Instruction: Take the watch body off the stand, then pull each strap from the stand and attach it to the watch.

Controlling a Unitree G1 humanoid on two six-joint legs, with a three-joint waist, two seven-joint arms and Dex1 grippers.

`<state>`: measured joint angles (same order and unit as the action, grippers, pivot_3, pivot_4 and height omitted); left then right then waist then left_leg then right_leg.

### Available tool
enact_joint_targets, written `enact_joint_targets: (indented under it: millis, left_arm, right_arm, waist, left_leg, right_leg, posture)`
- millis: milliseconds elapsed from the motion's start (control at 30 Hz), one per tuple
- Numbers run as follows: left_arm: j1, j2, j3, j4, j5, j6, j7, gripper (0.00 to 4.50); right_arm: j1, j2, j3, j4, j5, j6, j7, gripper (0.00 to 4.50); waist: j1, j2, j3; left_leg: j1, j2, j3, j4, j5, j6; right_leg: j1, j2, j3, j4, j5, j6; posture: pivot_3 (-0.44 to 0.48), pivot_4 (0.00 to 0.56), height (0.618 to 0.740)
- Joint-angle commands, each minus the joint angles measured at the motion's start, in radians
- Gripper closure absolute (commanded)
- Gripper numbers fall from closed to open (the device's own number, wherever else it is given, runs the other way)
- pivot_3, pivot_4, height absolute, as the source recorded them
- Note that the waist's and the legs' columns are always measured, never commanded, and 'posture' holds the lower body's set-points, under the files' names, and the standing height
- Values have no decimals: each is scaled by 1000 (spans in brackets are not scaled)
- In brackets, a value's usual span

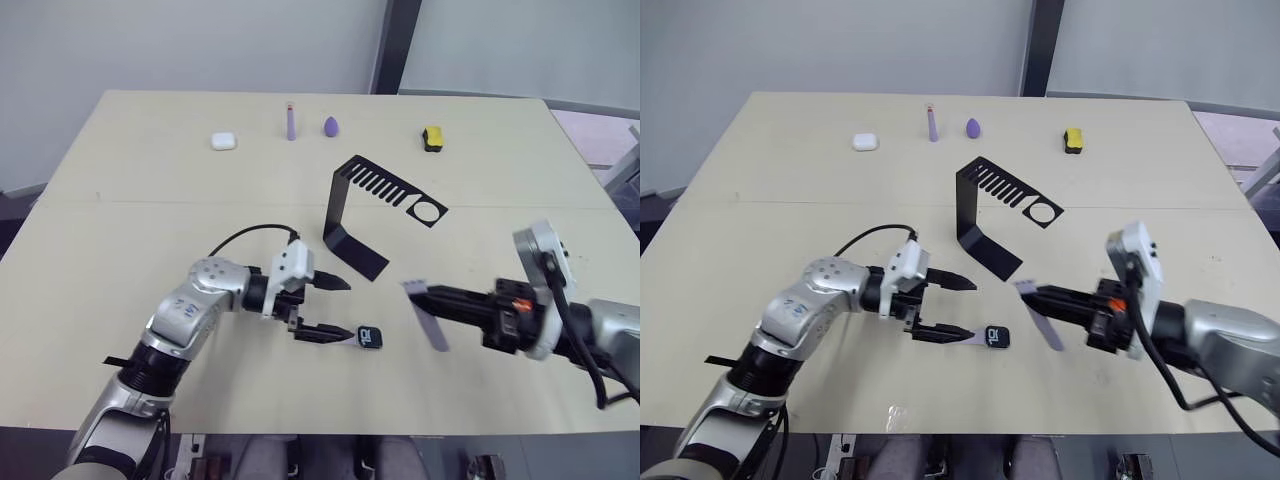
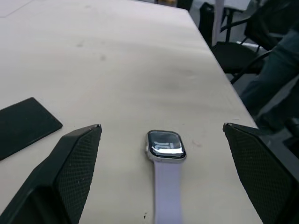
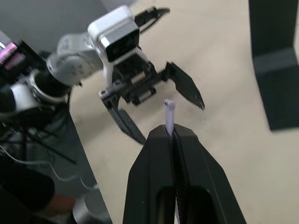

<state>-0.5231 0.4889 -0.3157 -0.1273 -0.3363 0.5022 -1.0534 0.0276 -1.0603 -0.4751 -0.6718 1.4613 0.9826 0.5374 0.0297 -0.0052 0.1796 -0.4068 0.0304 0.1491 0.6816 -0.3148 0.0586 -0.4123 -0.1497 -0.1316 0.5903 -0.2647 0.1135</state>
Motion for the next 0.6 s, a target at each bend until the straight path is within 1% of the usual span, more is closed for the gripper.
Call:
enact_joint_targets:
  millis: [33, 200, 300, 500, 600]
  left_arm:
    - [23, -9, -45, -39, 55, -28, 30, 22]
    - [39, -42, -103, -37, 113, -44, 61, 22]
    - [36, -60, -137, -23, 169, -64, 94, 22]
    - [34, -79, -161, 14, 239, -112, 121, 22]
    - [42, -84, -153, 16, 234, -110, 115, 832]
  right_arm:
    - [55, -31, -56, -48, -66, -6, 89, 4500]
    - [130, -40, -45, -64, -201, -36, 171, 4500]
    - [166, -46, -37, -79, -286, -60, 228, 4500]
    - [175, -44, -21, -75, -371, -81, 272, 4500]
    - [180, -38, -18, -86, -388, -85, 281, 4500]
  waist:
    - [-6, 0, 0]
    - [-3, 0, 0]
    - [-2, 0, 0]
    - [-2, 0, 0]
    - [-2, 0, 0]
  left_leg:
    - [0, 1, 0, 0, 0, 0]
    - [1, 2, -1, 0, 0, -1]
    - [1, 2, -1, 0, 0, 0]
    - [0, 1, -1, 0, 1, -1]
    - [0, 1, -1, 0, 1, -2]
  right_leg:
    - [0, 0, 0, 0, 0, 0]
    - [0, 0, 1, 1, 0, -1]
    - [0, 0, 2, 1, 0, -1]
    - [0, 0, 1, 1, 0, -1]
    - [0, 0, 1, 1, 0, -1]
  posture:
    - [0, 150, 740]
    - [0, 150, 740]
    - [0, 150, 740]
    - [0, 150, 740]
    - [0, 150, 740]
